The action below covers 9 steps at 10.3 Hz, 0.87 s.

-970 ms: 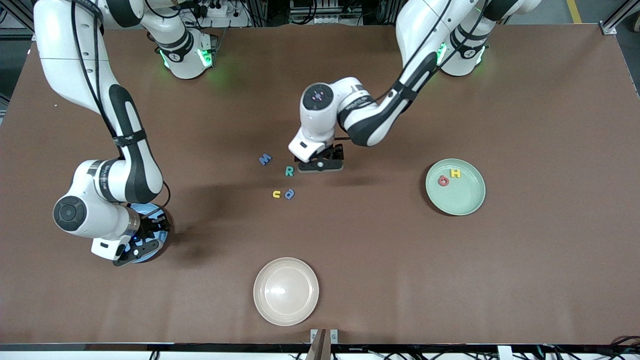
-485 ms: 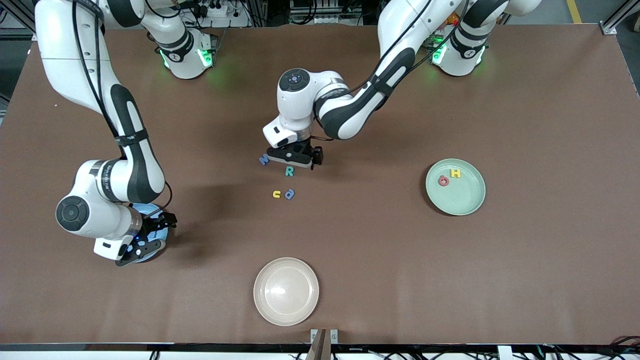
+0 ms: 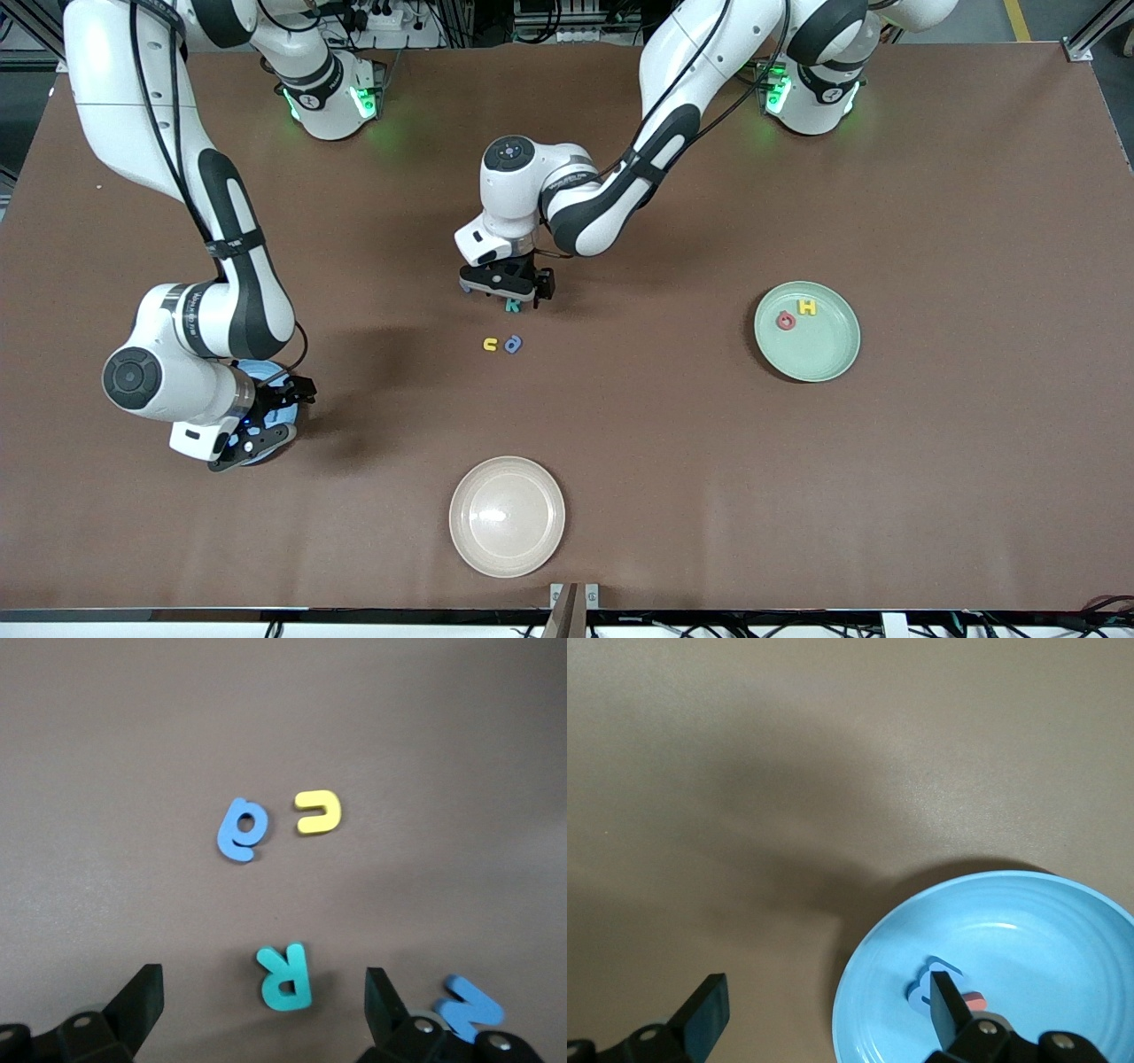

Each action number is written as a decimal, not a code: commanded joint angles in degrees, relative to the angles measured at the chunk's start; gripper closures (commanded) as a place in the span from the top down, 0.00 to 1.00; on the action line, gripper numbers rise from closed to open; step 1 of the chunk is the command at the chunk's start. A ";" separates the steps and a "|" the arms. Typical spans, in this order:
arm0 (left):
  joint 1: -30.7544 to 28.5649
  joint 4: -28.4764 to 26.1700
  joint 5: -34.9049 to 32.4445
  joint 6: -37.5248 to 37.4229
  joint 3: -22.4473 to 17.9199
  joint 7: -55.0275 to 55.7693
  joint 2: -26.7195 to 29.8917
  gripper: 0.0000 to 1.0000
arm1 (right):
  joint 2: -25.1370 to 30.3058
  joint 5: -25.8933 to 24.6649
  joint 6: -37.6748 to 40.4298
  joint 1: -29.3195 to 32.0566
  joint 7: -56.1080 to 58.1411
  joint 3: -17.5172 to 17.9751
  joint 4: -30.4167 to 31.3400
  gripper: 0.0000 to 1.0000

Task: Sort upper and lower case letters into plates
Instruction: 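Grasp the teal R with the left gripper while the right gripper releases the E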

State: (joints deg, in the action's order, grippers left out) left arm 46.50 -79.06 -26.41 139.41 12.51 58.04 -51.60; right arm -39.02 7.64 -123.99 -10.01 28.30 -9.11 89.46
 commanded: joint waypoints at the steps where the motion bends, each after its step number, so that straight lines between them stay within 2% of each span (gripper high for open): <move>1: 1.31 1.98 -1.09 0.07 -0.82 1.99 -2.01 0.91 | 0.17 -0.35 0.16 -0.01 -0.26 0.23 -0.16 1.00; 3: 1.83 3.21 -0.92 0.07 -1.35 3.38 -3.59 0.82 | 0.17 -0.35 0.16 -0.01 -0.26 0.23 -0.16 1.00; 4: 2.44 4.00 -0.92 0.07 -1.44 5.75 -4.29 0.82 | 0.17 -0.35 0.16 -0.01 -0.26 0.23 -0.08 1.00; 6: 3.41 4.44 -0.66 0.07 -2.58 9.00 -4.82 0.69 | 0.17 -0.35 0.24 -0.01 -0.26 0.23 -0.08 1.00; 7: 3.50 4.97 -0.74 0.07 -2.58 10.50 -5.17 0.67 | 0.17 -0.26 0.33 -0.10 -0.26 0.23 -0.08 1.00; 8: 3.85 5.15 -0.66 -0.19 -2.58 11.47 -5.44 0.57 | 0.26 -0.09 0.68 -0.27 -1.39 0.32 -0.08 1.00; 9: 3.86 5.15 -0.66 -0.28 -2.58 12.79 -5.44 0.55 | 0.26 -0.09 0.86 -1.06 -4.97 0.49 -0.08 1.00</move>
State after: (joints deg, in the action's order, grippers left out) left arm 49.12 -76.11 -26.42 139.22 10.74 67.90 -55.30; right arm -39.02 7.74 -123.83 -10.22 26.95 -8.94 89.46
